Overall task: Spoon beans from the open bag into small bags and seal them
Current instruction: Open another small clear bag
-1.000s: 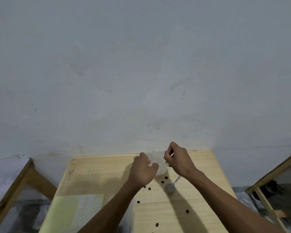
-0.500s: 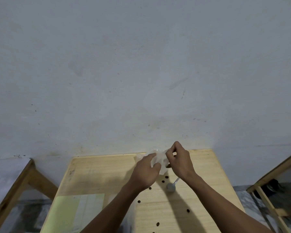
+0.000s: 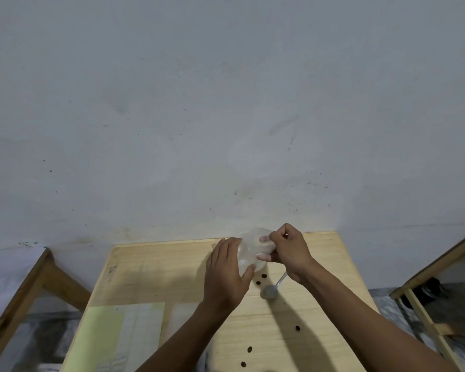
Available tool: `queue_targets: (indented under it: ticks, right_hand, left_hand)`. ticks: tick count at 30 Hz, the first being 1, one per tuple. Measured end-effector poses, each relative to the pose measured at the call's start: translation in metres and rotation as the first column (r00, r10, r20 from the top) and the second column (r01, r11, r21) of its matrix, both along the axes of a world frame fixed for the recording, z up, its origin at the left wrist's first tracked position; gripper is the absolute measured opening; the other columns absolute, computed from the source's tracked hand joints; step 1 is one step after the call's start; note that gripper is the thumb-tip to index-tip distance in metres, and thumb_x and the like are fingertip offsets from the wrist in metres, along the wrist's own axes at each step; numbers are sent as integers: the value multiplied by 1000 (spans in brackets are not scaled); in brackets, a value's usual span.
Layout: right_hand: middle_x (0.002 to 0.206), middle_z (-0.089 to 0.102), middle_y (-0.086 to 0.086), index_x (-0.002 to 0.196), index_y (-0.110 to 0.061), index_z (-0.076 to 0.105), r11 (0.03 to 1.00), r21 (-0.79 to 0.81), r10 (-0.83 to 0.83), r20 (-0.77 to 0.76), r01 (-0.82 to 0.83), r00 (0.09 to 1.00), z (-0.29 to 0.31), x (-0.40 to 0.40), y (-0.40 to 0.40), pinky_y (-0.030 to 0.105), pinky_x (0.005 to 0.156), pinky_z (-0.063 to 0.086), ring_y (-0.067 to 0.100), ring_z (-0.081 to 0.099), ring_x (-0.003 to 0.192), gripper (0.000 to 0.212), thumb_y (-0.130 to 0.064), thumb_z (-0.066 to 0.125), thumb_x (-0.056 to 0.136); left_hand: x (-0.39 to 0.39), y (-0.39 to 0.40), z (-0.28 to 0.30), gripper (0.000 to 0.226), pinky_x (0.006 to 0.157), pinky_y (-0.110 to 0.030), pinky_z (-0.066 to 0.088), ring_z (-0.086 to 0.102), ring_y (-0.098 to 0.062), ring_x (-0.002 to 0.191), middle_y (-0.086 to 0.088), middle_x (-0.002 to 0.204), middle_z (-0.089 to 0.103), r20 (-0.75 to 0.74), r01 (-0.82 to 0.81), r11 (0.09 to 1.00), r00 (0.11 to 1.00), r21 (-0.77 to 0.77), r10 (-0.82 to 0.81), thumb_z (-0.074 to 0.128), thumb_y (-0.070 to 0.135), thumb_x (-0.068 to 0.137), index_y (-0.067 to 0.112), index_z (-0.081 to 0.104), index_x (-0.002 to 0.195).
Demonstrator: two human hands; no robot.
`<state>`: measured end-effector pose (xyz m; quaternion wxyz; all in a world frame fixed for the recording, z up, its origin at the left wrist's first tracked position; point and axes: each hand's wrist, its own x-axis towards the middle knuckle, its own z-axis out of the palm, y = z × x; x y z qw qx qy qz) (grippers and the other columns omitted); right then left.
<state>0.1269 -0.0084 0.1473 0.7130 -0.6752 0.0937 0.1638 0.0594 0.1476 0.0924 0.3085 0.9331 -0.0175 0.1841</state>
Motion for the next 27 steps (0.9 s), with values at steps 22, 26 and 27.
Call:
queue_targets:
  ticks: [22, 26, 27]
  right_hand:
    - [123, 46, 4, 129, -37, 59, 146, -947, 668, -118, -285, 735, -146, 17, -75, 35, 91, 45, 25, 44, 114, 36, -27, 42, 99]
    - [115, 51, 4, 116, -25, 63, 67, -977, 677, -103, -200, 729, -152, 20, -79, 34, 82, 42, 27, 46, 110, 27, -33, 44, 98]
    - [116, 51, 4, 114, -24, 63, 39, -977, 673, -129, -209, 729, -154, 22, -79, 34, 81, 39, 27, 45, 110, 26, -33, 45, 98]
  left_hand:
    - [7, 72, -46, 47, 108, -31, 36, 39, -7, 130, 17, 143, 45, -435, 203, 972, 890, 118, -133, 70, 47, 81, 24, 59, 120]
    - [16, 75, -50, 45, 108, -38, 36, 35, -7, 135, 23, 146, 40, -434, 292, 948, 876, 127, -212, 63, 53, 78, 25, 62, 113]
    - [20, 75, -51, 45, 109, -39, 35, 34, -8, 136, 24, 147, 38, -429, 309, 942, 875, 134, -226, 61, 53, 77, 25, 61, 113]
